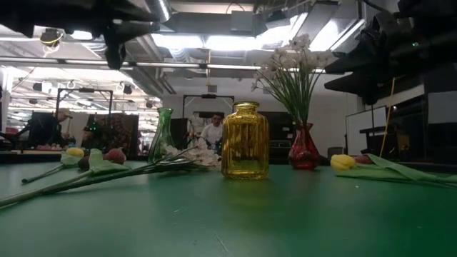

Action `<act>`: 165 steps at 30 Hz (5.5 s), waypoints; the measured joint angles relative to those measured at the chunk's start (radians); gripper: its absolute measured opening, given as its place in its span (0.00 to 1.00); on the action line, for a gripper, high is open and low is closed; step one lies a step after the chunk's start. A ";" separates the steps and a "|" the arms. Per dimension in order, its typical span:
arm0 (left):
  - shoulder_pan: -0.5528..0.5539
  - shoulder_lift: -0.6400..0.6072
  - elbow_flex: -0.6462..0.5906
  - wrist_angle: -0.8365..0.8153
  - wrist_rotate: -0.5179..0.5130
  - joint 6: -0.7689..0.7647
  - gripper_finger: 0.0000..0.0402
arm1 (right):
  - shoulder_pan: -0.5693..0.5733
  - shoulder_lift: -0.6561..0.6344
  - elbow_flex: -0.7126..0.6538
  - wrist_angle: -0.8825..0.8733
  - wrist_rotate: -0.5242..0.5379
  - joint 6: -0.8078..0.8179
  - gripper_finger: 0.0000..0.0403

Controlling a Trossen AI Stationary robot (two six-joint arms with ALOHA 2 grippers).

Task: Sort flowers into vase by color
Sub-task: Put the white flower into the red vase

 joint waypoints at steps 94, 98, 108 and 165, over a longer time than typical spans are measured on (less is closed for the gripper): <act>-0.081 0.885 0.470 -0.606 0.254 -0.561 0.58 | 0.001 0.000 0.000 -0.072 -0.113 0.026 0.54; -0.081 0.906 0.470 -0.560 0.254 -0.561 0.58 | 0.001 0.000 0.000 -0.073 -0.114 0.026 0.54; -0.065 0.947 0.473 -0.541 0.273 -0.551 0.58 | 0.001 0.000 0.000 -0.073 -0.122 0.026 0.54; 0.079 0.559 0.470 -0.274 -0.160 0.049 0.01 | 0.000 0.000 0.000 0.158 -0.038 -0.055 0.54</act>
